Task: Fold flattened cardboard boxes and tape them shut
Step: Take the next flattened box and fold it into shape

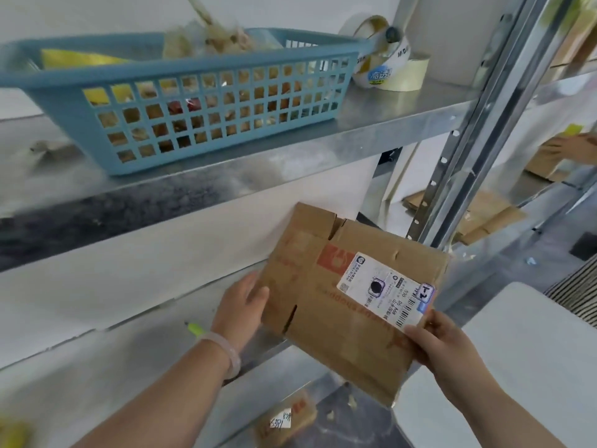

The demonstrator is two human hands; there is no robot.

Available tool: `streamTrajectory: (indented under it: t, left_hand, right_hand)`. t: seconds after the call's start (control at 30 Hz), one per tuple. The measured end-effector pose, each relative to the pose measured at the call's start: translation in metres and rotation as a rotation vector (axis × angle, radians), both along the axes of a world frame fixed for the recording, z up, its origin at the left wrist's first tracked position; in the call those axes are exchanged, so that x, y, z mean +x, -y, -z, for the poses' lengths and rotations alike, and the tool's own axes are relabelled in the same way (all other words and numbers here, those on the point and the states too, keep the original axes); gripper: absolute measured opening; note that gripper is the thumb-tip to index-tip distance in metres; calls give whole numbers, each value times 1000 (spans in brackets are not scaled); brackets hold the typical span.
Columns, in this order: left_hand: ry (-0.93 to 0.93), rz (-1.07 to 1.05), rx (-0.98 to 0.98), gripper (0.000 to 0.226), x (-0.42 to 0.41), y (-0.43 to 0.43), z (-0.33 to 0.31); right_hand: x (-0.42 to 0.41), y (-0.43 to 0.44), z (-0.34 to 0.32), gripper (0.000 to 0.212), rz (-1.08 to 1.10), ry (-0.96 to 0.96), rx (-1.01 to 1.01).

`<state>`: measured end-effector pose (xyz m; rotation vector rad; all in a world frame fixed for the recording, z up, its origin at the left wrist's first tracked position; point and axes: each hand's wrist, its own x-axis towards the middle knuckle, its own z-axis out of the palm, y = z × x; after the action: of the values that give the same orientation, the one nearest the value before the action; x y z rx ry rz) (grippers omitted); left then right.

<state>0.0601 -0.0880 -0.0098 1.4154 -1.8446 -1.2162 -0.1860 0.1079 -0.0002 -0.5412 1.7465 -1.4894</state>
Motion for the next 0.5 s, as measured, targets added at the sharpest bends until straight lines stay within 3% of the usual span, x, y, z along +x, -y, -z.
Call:
streamTrajectory:
  t: [0.1, 0.33, 0.5]
  left_hand:
    - [-70, -148, 34, 54, 20, 8, -4]
    - [-371, -404, -100, 27, 101, -18, -41]
    - [-552, -622, -30, 48, 176, -25, -40]
  right_hand:
    - [6, 2, -17, 26, -170, -24, -65]
    - [58, 49, -22, 23, -462, -300, -77]
    - [135, 84, -31, 43, -689, -597, -170]
